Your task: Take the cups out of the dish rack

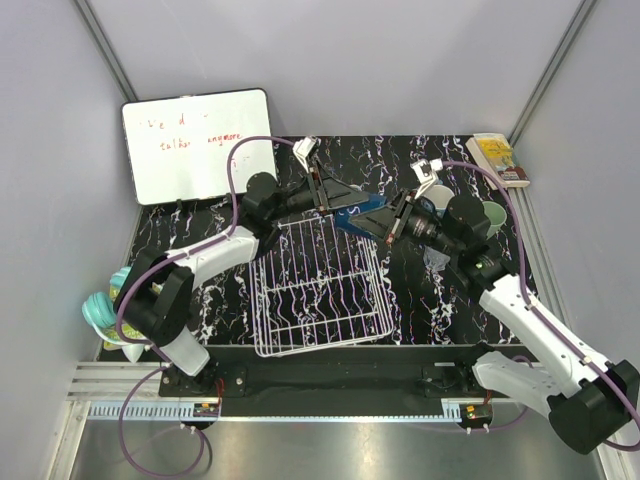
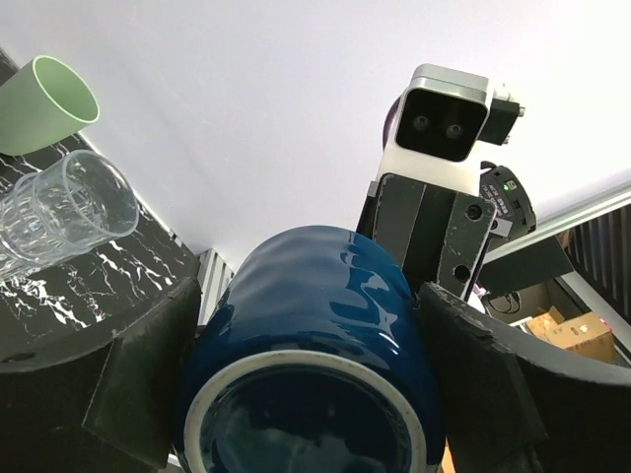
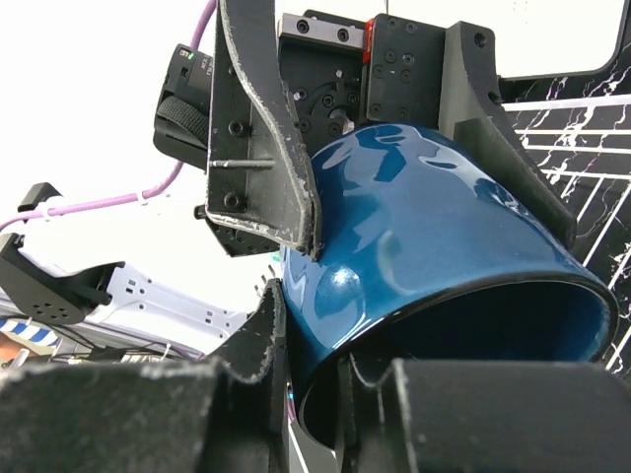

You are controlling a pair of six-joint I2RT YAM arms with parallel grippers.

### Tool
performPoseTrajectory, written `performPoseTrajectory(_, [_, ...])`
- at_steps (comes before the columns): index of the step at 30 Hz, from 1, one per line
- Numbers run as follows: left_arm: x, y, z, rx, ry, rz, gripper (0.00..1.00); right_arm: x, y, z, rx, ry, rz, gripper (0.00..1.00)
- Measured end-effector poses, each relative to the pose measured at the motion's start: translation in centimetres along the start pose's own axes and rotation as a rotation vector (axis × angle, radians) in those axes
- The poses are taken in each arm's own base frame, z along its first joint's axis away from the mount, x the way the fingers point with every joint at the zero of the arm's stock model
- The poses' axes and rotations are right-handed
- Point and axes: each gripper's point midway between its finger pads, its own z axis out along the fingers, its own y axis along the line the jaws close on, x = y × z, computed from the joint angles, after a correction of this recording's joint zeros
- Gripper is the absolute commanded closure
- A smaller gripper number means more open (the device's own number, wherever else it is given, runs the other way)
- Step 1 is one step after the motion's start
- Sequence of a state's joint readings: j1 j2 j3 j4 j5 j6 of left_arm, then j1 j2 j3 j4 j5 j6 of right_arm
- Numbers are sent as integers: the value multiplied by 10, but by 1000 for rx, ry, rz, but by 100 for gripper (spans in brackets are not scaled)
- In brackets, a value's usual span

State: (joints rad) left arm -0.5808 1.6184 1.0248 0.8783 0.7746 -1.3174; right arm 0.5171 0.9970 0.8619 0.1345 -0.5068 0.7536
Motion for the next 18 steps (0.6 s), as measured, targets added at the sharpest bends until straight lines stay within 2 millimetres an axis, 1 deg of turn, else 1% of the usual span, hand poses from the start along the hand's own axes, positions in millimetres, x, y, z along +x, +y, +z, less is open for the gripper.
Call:
performPoseTrajectory(1, [0,0,0,-1,2,1,87,0,0,0,0,-1,1,100])
performPoseTrajectory(2, [1,1,0,-5,5,1,62,1,-1,0,3,-1,2,100])
performPoseTrajectory(3, [2,3,0,-11,8,0,51,2,-3,-1,8,-1,6,100])
performPoseTrajectory(4, [2,4,0,-16,13,-1,38,2,-3,-1,11,-3,8,100])
performPoseTrajectory(5, [3,5,0,-22,18,-2,22,3,-5,-2,17,-4,10,100])
performPoseTrajectory(6, [3,7,-1,-28,22,-2,15,4,-5,-3,21,-5,11,100])
performPoseTrajectory(9, [3,6,-1,-36,41,-3,1,4,-4,-6,30,-10,11,100])
performPoseTrajectory(10, [3,6,-1,-40,47,3,1,4,-4,-7,31,-12,7,100])
performPoseTrajectory(12, [-3,15,-3,-79,37,19,1,7,-6,-8,49,-6,-4,100])
performPoseTrajectory(14, [-22,31,-13,-144,-13,25,1,17,-18,-13,110,23,9,100])
performPoseTrajectory(15, [-36,43,-22,-195,-56,23,1,22,-26,-16,146,38,16,100])
performPoseTrajectory(16, [-46,48,-29,-214,-81,24,1,26,-30,-17,165,49,21,100])
performPoseTrajectory(18, [-69,65,-47,-286,-154,17,1,32,-39,-20,206,71,29,100])
